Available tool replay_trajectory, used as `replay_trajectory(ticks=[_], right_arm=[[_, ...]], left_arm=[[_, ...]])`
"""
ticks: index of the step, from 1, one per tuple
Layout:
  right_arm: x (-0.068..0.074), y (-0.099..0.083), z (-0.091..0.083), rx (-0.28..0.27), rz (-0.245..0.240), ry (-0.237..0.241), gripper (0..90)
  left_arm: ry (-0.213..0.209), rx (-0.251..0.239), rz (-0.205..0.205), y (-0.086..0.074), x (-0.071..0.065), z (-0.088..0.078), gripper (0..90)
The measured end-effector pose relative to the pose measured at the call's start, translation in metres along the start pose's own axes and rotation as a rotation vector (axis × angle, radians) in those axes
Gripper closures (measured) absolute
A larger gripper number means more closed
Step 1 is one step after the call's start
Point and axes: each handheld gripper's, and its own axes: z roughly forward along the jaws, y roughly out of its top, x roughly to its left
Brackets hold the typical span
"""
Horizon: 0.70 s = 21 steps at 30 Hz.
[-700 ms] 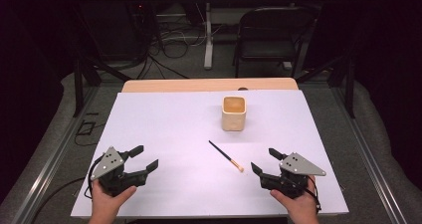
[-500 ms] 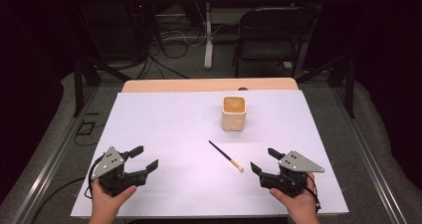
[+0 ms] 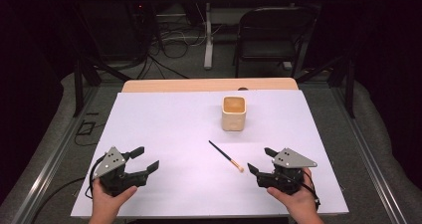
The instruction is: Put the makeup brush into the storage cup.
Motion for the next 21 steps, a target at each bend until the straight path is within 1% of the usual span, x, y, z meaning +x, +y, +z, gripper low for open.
replay_trajectory(ticks=[11, 16, 18, 21], right_arm=[[-0.005, 0.009, 0.001, 0.077, -0.035, -0.014, 26.4], [-0.006, 0.012, 0.002, 0.107, -0.051, -0.009, 26.2], [-0.007, 0.013, 0.002, 0.127, -0.060, -0.006, 25.9], [-0.009, 0.015, 0.001, 0.142, -0.059, -0.005, 25.8]], left_arm=[[-0.004, 0.006, -0.003, -0.001, 0.000, 0.001, 28.7], [0.000, 0.011, 0.001, -0.001, 0.000, 0.000, 28.7], [-0.001, 0.012, 0.004, -0.001, 0.000, 0.001, 28.7], [-0.001, 0.014, 0.004, -0.001, 0.000, 0.001, 28.7]])
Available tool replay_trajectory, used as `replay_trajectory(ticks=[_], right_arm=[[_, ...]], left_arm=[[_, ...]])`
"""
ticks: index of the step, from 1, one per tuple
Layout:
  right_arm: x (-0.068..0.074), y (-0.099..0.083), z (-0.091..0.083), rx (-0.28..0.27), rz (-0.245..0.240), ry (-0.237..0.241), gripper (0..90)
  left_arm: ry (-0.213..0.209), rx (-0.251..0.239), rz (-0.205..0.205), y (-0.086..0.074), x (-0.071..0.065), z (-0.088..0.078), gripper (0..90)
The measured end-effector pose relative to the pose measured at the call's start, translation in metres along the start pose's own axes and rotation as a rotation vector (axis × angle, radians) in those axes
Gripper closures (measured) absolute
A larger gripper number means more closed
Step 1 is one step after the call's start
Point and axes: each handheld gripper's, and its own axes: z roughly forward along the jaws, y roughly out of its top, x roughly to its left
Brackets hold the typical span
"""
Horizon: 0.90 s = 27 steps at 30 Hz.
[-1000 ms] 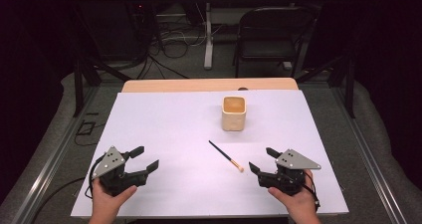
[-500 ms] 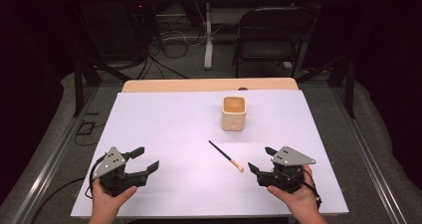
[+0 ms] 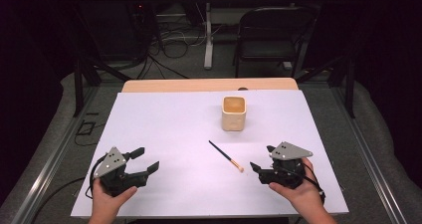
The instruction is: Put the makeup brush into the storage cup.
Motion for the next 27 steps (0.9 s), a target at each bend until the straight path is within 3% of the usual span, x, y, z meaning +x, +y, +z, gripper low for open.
replay_trajectory(ticks=[13, 27], right_arm=[[-0.006, 0.011, 0.003, 0.108, -0.030, 0.002, 25.5], [-0.017, 0.018, 0.016, 0.304, -0.001, 0.028, 26.3]], left_arm=[[0.003, 0.021, 0.011, -0.001, -0.001, 0.001, 28.9], [0.002, 0.022, 0.007, -0.001, -0.001, 0.001, 29.2]])
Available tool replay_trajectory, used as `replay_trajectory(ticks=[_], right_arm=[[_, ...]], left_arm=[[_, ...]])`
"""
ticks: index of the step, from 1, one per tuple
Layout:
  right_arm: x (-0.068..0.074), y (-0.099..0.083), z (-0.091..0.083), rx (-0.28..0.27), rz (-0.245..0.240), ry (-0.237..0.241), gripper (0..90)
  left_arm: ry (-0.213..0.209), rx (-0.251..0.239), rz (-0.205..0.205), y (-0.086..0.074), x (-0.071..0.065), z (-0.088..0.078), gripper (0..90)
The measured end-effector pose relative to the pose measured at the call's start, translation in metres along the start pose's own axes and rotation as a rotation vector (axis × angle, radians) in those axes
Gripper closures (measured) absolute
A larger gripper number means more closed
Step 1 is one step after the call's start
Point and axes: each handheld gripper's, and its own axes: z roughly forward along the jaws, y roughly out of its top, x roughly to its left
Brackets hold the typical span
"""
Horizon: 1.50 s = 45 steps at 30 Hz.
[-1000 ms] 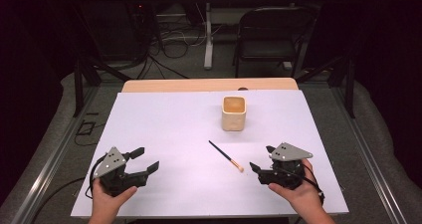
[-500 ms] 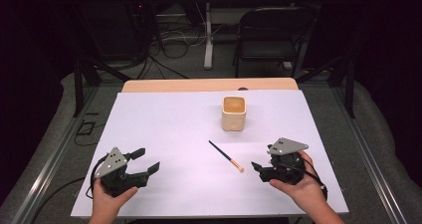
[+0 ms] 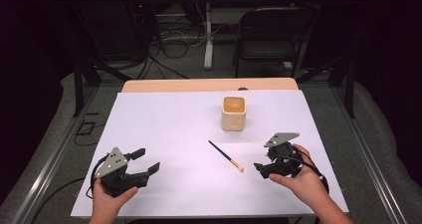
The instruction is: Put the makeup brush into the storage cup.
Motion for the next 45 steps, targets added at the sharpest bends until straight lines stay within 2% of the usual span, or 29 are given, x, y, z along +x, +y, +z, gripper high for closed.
replay_trajectory(ticks=[15, 27, 28, 29, 35, 45], right_arm=[[0.001, 0.020, 0.013, 0.126, -0.052, -0.009, 28.3], [0.005, 0.032, 0.026, 0.161, -0.086, 0.000, 29.1], [0.006, 0.033, 0.028, 0.148, -0.087, 0.000, 29.1], [0.006, 0.035, 0.027, 0.166, -0.089, 0.001, 29.2], [0.008, 0.045, 0.032, 0.167, -0.113, -0.004, 29.1], [0.013, 0.061, 0.037, 0.217, -0.158, -0.003, 29.2]], left_arm=[[-0.001, 0.003, -0.005, 0.000, 0.000, 0.000, 29.3], [-0.002, 0.006, -0.001, 0.000, 0.000, 0.001, 29.3], [-0.002, 0.007, -0.001, 0.000, 0.000, 0.001, 29.3], [-0.002, 0.006, -0.002, 0.000, 0.000, 0.001, 29.3], [-0.005, 0.007, -0.002, 0.000, 0.000, 0.001, 29.3], [-0.005, 0.009, -0.003, 0.000, 0.000, 0.001, 29.3]])
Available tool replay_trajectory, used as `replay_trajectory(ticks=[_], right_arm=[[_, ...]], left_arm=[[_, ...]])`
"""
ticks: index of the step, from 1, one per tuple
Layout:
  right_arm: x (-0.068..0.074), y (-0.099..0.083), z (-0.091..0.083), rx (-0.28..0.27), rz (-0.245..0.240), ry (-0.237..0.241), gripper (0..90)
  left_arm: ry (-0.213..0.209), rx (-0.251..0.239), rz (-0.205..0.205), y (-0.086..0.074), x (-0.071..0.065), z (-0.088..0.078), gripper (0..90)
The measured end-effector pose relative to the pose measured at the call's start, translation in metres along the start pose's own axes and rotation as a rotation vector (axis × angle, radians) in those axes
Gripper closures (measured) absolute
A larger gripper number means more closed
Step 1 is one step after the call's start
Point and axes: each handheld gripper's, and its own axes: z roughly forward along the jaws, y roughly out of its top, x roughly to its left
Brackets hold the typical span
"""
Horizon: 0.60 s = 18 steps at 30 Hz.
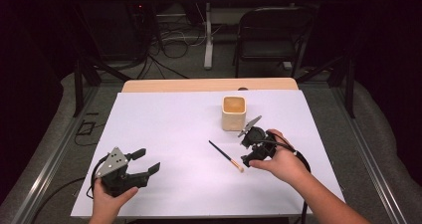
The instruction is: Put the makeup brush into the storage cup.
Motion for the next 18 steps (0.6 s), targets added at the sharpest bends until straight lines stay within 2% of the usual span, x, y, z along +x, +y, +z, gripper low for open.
replay_trajectory(ticks=[3, 5, 8, 12, 14, 18], right_arm=[[0.001, 0.003, 0.003, -0.002, 0.004, 0.002, 29.2], [0.002, 0.006, 0.004, 0.020, 0.001, 0.002, 29.2], [0.002, 0.009, 0.007, 0.030, -0.023, 0.006, 29.3], [0.004, 0.012, 0.011, 0.026, -0.029, 0.009, 29.4], [0.005, 0.016, 0.014, 0.035, -0.037, 0.024, 31.3], [0.008, 0.020, 0.019, 0.050, -0.054, 0.023, 31.7]], left_arm=[[-0.001, -0.001, -0.001, 0.000, 0.000, 0.000, 29.3], [-0.002, -0.002, -0.002, 0.000, 0.000, 0.000, 29.3], [-0.002, -0.002, -0.002, 0.000, 0.000, 0.000, 29.3], [-0.001, 0.000, 0.001, 0.000, 0.000, 0.000, 29.4], [-0.001, 0.000, 0.000, 0.000, 0.000, 0.000, 29.4], [-0.001, -0.001, 0.001, 0.000, 0.001, 0.000, 29.4]])
